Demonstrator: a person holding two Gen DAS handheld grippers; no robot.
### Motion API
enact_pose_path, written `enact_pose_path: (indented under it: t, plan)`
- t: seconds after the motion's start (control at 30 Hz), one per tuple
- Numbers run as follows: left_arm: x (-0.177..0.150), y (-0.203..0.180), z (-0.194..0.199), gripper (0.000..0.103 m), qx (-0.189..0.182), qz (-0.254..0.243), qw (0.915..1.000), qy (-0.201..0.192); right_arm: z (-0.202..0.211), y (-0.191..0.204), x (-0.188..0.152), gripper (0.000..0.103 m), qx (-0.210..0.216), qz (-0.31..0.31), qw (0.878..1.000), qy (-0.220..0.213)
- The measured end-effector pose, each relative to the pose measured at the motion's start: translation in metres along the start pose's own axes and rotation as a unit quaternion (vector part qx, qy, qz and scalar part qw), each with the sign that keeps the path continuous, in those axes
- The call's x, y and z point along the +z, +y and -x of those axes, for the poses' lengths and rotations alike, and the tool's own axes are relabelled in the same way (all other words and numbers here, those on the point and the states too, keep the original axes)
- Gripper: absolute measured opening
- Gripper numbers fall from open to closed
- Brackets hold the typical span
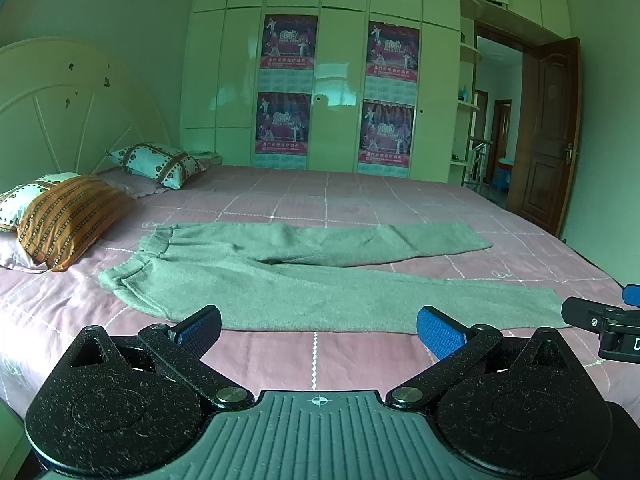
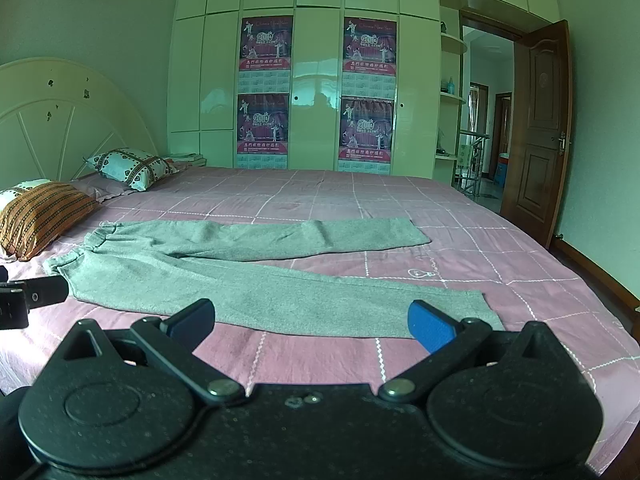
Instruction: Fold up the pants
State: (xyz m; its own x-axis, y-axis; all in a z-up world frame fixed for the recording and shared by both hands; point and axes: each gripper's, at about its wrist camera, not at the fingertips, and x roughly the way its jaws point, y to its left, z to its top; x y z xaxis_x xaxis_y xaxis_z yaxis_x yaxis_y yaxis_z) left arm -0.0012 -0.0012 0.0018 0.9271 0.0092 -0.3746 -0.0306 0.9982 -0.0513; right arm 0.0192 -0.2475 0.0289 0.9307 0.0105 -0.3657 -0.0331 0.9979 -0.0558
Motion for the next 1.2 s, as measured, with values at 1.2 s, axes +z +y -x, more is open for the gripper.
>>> enact_pose_path:
  t: [1.2]
  plan:
    - [0.0022, -0.0009, 0.0013, 0.103, -0.001, -0.003, 1.0, 0.002, -0.0003, -0.0002, -0.0011, 0.097, -0.001, 0.0, 1.0, -0.001]
